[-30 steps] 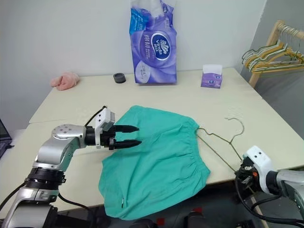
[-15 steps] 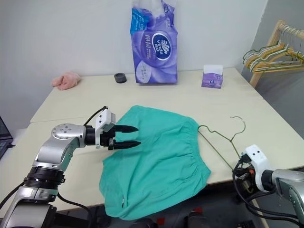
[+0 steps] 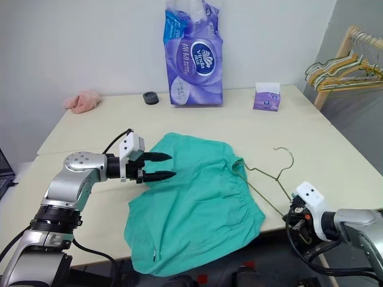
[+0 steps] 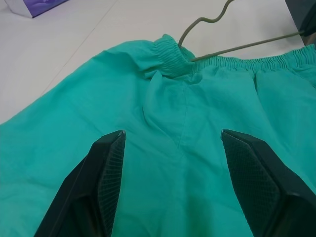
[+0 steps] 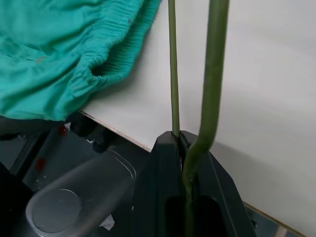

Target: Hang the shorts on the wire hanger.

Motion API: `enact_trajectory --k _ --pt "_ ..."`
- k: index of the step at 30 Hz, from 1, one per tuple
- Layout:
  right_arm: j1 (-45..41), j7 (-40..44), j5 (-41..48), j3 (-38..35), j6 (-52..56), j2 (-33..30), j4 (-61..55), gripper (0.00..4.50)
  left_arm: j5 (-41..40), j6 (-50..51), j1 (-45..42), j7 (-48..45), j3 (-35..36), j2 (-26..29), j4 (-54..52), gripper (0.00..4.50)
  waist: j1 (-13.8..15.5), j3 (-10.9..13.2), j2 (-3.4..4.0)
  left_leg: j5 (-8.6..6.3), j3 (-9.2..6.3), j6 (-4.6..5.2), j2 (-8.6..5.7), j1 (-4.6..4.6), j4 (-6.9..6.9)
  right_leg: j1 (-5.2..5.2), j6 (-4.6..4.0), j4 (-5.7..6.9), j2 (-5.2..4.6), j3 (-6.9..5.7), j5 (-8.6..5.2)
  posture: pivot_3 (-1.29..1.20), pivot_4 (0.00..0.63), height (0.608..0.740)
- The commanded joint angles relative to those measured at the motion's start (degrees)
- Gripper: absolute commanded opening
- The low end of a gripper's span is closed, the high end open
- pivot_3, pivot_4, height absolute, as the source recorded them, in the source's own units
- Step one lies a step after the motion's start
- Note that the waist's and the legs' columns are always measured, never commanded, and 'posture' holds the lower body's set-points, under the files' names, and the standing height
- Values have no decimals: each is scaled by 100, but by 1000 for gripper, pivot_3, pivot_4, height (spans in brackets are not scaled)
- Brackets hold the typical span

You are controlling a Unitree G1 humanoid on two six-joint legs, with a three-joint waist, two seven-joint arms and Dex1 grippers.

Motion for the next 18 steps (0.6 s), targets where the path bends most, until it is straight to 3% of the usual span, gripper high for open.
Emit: enact_trajectory --k 1,9,18 --pt "-363 48 -233 299 -310 -212 313 0 -7 -44 -150 65 139 97 -129 3257 -3 0 0 0 1 0 0 0 0 0 0 0 0 1 0 -109 51 740" --pt "-1019 459 -377 680 -760 -397 1259 0 -23 -31 -153 138 128 108 -194 3257 8 2 -1 0 0 0 0 -1 0 0 -5 -1 0 0 3 -95 54 740" --pt "-2202 765 -8 1268 -211 408 1931 0 -144 94 -260 368 258 1 -184 3257 4 4 -1 0 -3 0 3 0 -2 -1 -27 0 1 -2 16 -86 55 740"
